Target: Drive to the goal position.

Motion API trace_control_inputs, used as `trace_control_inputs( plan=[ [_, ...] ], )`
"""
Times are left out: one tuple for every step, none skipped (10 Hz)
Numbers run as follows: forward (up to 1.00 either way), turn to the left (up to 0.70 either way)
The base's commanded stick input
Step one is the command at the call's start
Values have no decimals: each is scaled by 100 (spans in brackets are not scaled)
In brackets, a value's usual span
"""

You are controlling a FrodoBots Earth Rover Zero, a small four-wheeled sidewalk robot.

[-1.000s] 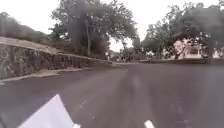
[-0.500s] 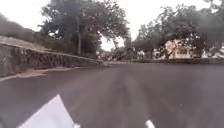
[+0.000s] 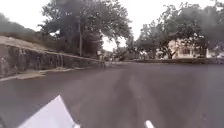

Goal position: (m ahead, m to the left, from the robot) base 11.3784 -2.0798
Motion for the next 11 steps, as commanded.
trace_control_inputs(
  plan=[
    [50,0],
    [50,0],
    [50,0],
    [50,0],
    [50,0],
    [50,0],
    [50,0],
    [50,0],
    [50,0],
    [50,0],
    [50,0]
  ],
)
